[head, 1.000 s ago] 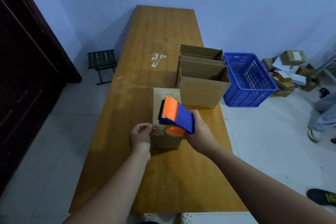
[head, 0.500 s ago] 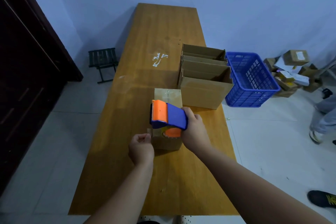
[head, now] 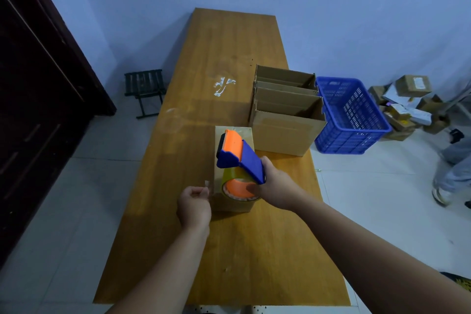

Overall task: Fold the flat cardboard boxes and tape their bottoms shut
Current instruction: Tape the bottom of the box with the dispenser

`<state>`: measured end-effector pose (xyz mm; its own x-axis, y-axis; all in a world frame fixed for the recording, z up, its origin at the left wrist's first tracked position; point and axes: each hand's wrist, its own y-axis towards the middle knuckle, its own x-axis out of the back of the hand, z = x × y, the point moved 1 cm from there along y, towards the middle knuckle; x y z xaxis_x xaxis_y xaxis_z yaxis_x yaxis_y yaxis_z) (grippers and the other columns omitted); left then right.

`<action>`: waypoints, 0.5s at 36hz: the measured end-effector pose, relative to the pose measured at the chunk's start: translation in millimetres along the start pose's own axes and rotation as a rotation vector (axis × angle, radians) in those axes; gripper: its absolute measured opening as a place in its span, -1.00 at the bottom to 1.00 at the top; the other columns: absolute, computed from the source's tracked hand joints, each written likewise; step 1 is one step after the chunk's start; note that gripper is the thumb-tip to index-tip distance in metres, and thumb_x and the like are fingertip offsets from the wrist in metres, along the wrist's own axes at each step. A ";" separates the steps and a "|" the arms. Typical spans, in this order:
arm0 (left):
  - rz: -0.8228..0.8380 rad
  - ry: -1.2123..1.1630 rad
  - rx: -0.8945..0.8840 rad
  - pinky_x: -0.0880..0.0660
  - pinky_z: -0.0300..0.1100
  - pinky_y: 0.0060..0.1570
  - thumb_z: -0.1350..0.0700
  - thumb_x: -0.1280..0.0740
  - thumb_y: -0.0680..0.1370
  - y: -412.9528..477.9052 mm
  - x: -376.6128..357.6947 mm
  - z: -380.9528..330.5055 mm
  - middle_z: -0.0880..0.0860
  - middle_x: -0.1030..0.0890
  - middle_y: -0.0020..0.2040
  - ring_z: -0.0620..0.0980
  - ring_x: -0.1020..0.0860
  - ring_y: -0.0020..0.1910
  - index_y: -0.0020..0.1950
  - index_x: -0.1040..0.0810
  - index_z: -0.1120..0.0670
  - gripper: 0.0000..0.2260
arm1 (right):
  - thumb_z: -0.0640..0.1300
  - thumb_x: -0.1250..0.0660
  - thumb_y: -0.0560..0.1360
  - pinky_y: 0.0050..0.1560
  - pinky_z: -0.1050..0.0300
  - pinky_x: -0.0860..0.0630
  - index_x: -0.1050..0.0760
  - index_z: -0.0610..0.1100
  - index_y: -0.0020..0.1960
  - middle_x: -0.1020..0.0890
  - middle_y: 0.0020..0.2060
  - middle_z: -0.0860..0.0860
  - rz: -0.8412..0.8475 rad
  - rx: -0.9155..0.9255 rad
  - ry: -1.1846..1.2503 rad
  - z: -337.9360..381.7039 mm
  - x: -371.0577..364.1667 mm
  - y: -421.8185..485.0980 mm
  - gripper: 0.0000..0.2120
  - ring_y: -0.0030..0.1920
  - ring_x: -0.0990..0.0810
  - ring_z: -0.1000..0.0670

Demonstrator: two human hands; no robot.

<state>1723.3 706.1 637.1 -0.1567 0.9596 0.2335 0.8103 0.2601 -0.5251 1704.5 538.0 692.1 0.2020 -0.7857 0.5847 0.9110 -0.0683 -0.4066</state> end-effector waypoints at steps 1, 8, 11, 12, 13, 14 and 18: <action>0.003 -0.003 0.008 -0.35 -0.13 -0.08 0.19 -0.27 0.58 1.3 0.5 -0.1 -0.08 -0.46 -0.19 -0.19 -0.36 -0.26 -0.05 -0.52 0.10 -0.95 | -0.11 -0.38 0.49 -0.11 0.21 -0.54 -0.27 0.01 0.22 -0.53 0.00 -0.01 -0.010 0.000 -0.045 1.4 0.5 1.4 -0.61 -0.02 -0.55 0.04; 0.023 -0.040 0.039 -0.37 -0.10 -0.09 0.18 -0.29 0.57 5.4 4.8 6.2 -0.02 -0.54 -0.13 -0.06 -0.46 -0.13 -0.11 -0.54 0.07 -0.92 | -0.09 -0.43 0.45 -0.06 0.16 -0.55 -0.28 0.00 0.17 -0.50 -0.02 0.00 -0.030 0.046 -0.214 5.6 -2.0 5.1 -0.58 -0.04 -0.52 0.06; 0.020 -0.057 0.027 -0.38 -0.10 -0.07 0.18 -0.29 0.57 5.7 5.6 8.2 -0.03 -0.56 -0.13 -0.05 -0.48 -0.10 -0.14 -0.54 0.03 -0.89 | -0.12 -0.41 0.46 -0.08 0.19 -0.56 -0.27 -0.01 0.19 -0.50 -0.02 0.01 -0.037 0.062 -0.221 3.1 -2.4 3.3 -0.59 -0.06 -0.53 0.07; 0.017 -0.057 0.023 -0.39 -0.10 -0.07 0.17 -0.30 0.57 5.8 5.7 8.4 -0.03 -0.56 -0.13 -0.05 -0.49 -0.09 -0.14 -0.54 0.03 -0.89 | -0.12 -0.41 0.46 -0.10 0.20 -0.56 -0.27 -0.01 0.19 -0.50 -0.03 0.02 -0.043 0.067 -0.213 2.0 -3.3 2.3 -0.59 -0.07 -0.53 0.07; 0.018 -0.054 0.019 -0.39 -0.10 -0.07 0.17 -0.30 0.57 5.9 5.8 8.5 -0.04 -0.56 -0.13 -0.05 -0.49 -0.09 -0.14 -0.54 0.02 -0.89 | -0.12 -0.41 0.46 -0.11 0.21 -0.56 -0.27 -0.01 0.18 -0.51 -0.04 0.03 -0.052 0.071 -0.205 0.6 -4.1 1.1 -0.59 -0.08 -0.53 0.08; 0.021 -0.048 0.014 -0.38 -0.11 -0.08 0.17 -0.30 0.57 6.2 5.6 8.5 -0.05 -0.56 -0.14 -0.07 -0.49 -0.10 -0.14 -0.54 0.02 -0.89 | -0.12 -0.41 0.46 -0.13 0.22 -0.56 -0.26 0.00 0.17 -0.51 -0.05 0.04 -0.063 0.076 -0.195 -0.6 -5.0 -0.3 -0.60 -0.09 -0.54 0.08; 0.031 -0.016 -0.005 -0.34 -0.24 -0.26 0.17 -0.29 0.57 6.2 2.9 7.6 -0.06 -0.53 -0.16 -0.16 -0.43 -0.20 -0.08 -0.55 0.06 -0.93 | -0.14 -0.39 0.48 -0.18 0.22 -0.57 -0.25 0.00 0.15 -0.54 -0.10 0.05 -0.094 0.094 -0.158 -4.9 -8.9 -5.3 -0.63 -0.13 -0.57 0.10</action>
<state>1723.6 711.3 628.2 -0.1408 0.9688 0.2040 0.8176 0.2300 -0.5279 1696.2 542.4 685.7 0.1618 -0.6716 0.7230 0.9566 -0.0731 -0.2821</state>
